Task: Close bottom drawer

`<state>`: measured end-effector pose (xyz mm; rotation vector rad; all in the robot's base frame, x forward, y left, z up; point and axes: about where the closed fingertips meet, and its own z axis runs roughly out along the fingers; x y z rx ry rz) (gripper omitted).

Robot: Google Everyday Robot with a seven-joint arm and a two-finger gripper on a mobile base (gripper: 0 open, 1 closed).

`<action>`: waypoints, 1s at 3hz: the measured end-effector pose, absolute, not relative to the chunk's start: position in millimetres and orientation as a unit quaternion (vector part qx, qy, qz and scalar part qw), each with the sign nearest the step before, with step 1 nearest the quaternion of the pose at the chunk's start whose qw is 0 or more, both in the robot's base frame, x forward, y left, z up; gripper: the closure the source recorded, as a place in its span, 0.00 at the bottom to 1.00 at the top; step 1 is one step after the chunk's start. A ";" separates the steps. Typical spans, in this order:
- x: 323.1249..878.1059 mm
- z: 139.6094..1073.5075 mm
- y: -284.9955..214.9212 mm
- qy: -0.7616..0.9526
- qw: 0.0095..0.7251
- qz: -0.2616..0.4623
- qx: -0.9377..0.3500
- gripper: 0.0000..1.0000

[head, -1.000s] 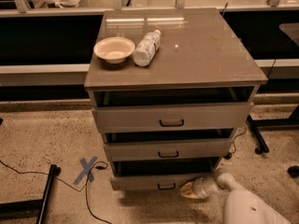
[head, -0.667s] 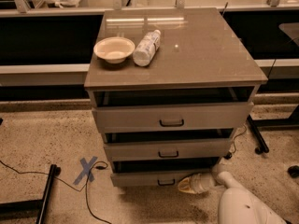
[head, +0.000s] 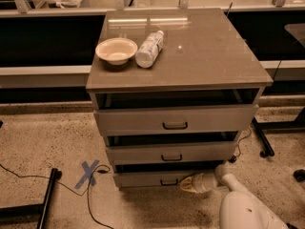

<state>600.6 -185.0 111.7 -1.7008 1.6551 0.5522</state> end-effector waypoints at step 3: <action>542.6 126.7 -197.1 0.635 0.389 0.228 -0.627 1.00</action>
Offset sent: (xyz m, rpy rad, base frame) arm -0.0548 -0.0082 0.0078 0.1319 0.0034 -0.0146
